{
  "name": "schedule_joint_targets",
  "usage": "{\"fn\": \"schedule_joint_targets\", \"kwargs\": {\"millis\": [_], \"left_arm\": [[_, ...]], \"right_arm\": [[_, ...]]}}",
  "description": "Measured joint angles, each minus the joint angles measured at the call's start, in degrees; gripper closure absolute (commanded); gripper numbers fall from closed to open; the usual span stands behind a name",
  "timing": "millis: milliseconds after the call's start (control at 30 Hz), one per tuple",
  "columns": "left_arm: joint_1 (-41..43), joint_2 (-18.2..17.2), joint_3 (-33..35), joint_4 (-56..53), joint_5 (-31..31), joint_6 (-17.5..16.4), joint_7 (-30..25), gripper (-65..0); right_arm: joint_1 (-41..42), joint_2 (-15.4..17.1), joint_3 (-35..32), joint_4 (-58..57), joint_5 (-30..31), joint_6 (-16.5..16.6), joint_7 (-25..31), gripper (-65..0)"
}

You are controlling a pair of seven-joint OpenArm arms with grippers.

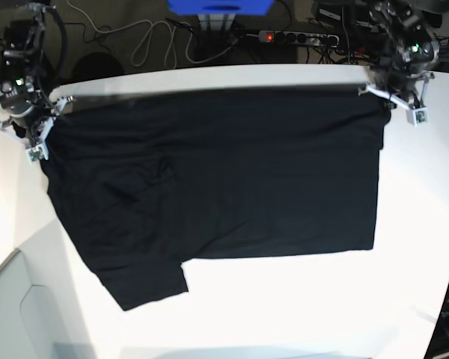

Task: Fold the T-shirt properly
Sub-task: 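Lay the shoulder edge down and open both grippers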

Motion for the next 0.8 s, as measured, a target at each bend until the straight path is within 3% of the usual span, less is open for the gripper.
{"fn": "schedule_joint_targets", "kwargs": {"millis": [233, 400, 800], "left_arm": [[4.94, 2.08, -0.11, 3.96, -0.07, -0.07, 0.28, 0.0], [5.55, 5.7, -5.55, 3.96, -0.11, -0.07, 0.52, 0.0], [3.43, 5.4, -6.62, 3.32, -0.31, -0.07, 0.42, 0.0]], "right_arm": [[-3.04, 0.0, -0.04, -0.04, -0.11, -0.02, 0.0, -0.3], [-3.08, 0.55, -0.07, -0.07, 0.02, -0.02, -0.02, -0.4], [-3.82, 0.96, -0.07, -0.11, 0.26, -0.02, -0.04, -0.5]]}}
